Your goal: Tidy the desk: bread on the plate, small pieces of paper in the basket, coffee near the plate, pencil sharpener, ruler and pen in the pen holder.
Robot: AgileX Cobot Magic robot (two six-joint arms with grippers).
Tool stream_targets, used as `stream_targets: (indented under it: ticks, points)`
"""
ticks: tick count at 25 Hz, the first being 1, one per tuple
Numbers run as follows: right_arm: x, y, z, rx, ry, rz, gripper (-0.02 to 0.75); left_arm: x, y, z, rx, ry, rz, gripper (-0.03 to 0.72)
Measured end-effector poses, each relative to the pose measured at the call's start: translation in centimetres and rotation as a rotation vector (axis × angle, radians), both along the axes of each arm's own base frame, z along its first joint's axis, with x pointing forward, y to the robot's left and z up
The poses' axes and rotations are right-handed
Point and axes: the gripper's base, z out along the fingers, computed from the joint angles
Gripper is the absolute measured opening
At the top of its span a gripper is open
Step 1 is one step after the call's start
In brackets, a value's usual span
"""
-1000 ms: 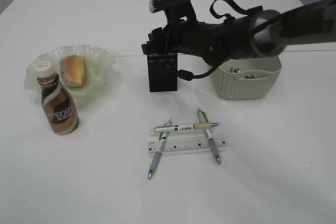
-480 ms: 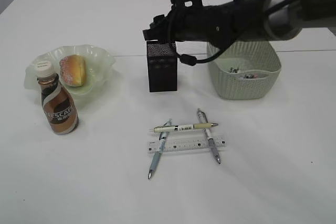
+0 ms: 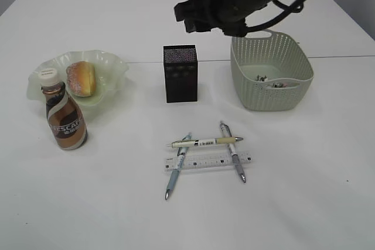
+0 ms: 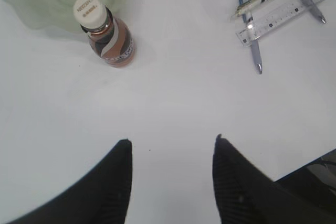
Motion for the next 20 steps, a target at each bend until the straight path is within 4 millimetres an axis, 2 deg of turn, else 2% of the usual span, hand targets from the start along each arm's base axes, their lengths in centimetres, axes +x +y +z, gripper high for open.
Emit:
stream_targets:
  ticks: [6, 10, 14, 20]
  points:
    - [-4.1, -1.3, 3.3, -0.022, 0.197, 0.019, 0.365, 1.3, -1.0, -1.4, 0.049, 0.049, -0.095, 0.370]
    - [-6.5, -2.2, 4.0, -0.087, 0.347, 0.042, 0.365, 2.5, -2.5, -3.1, 0.125, 0.092, -0.225, 0.370]
    - [-8.1, -2.8, 4.2, -0.143, 0.471, 0.058, 0.366, 3.6, -4.3, -5.2, 0.192, 0.141, -0.348, 0.370]
    - [-9.6, -3.5, 5.7, -0.153, 0.486, 0.061, 0.366, 5.7, -7.6, -9.2, 0.243, 0.183, -0.476, 0.370]
